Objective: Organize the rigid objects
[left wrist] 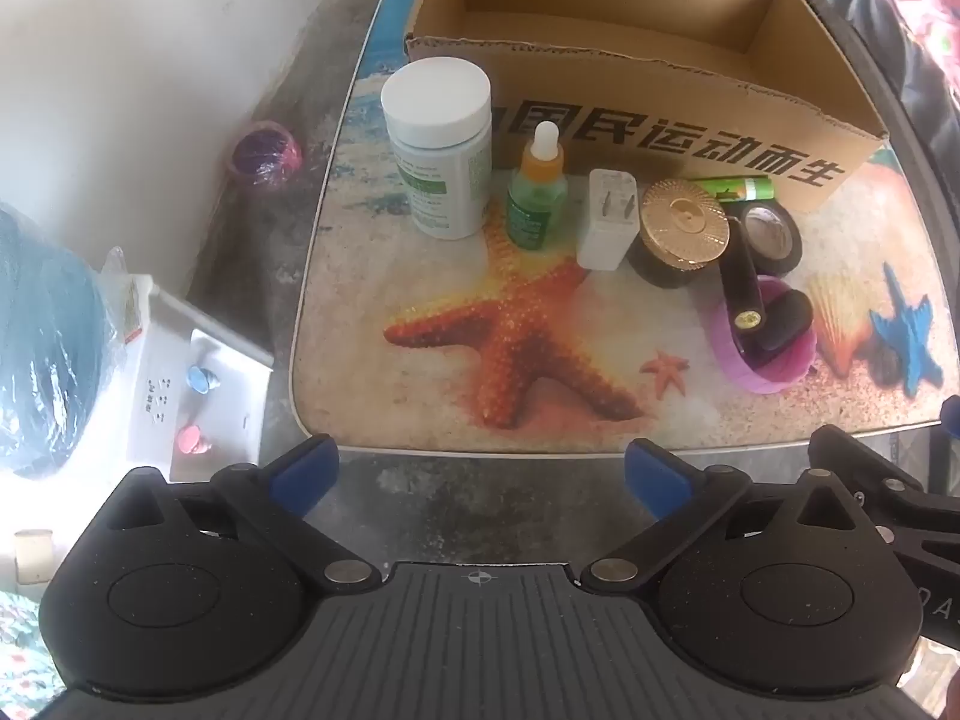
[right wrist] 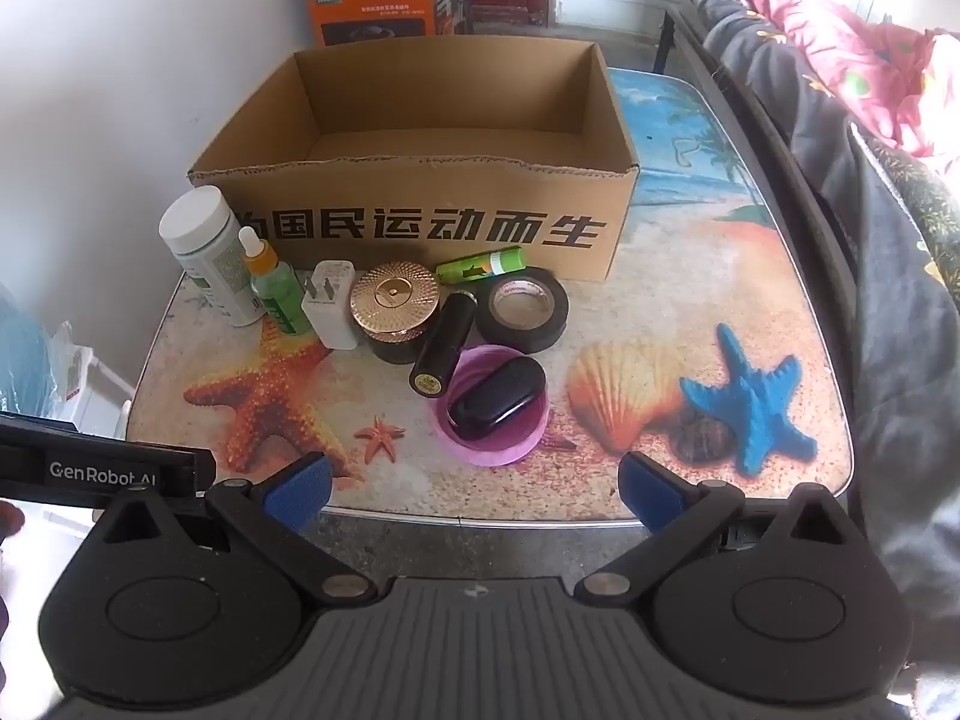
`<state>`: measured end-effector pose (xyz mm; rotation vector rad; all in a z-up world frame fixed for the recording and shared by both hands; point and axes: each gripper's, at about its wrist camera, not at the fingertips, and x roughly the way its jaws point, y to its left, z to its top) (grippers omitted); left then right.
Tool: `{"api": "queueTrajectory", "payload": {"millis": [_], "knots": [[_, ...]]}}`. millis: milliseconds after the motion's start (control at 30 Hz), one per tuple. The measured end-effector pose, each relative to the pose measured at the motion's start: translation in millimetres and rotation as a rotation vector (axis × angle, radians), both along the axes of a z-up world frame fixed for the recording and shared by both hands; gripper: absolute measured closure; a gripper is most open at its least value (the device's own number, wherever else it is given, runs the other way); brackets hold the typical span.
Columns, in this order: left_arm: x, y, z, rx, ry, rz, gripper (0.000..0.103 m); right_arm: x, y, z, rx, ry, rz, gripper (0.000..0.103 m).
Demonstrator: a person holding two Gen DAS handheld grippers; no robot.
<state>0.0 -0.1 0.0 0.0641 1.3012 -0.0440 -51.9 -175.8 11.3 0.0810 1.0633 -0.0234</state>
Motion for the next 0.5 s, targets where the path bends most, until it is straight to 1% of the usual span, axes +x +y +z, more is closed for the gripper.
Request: {"api": "queueTrajectory", "payload": {"millis": [67,167,300,333,500], "knots": [[0.1,0.0,-0.1,0.002,0.002,0.0,0.001,-1.1,-0.1,-0.9,-0.028,0.005,0.0,0.0],[0.3,-0.2,-0.3,0.005,0.003,0.002,0.001,2.4,-1.0,-0.5,-0.038,0.017,0.005,0.0],[0.6,0.1,-0.5,0.004,0.0,0.001,0.001,5.8,-2.1,0.5,-0.022,0.031,-0.011,0.0],[1.8,1.1,-1.3,0.002,-0.001,0.0,0.001,3.2,-7.5,1.4,-0.002,0.026,-0.014,0.0],[0.3,0.4,-0.5,0.003,-0.005,-0.006,0.001,12.2,-4.8,6.0,0.014,0.041,-0.035,0.0]]}}
